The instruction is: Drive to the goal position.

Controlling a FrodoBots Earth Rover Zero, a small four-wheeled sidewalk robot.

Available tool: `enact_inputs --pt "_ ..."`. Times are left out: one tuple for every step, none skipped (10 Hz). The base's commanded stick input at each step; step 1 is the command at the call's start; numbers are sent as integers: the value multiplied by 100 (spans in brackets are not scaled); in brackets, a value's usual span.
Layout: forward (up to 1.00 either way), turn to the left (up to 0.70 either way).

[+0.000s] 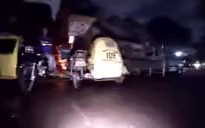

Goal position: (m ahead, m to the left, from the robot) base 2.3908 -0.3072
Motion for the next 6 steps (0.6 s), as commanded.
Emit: enact_inputs --pt "50 27" --pt "8 42" --pt "0 45" --pt "0 45" --pt "0 45" --pt "0 45"
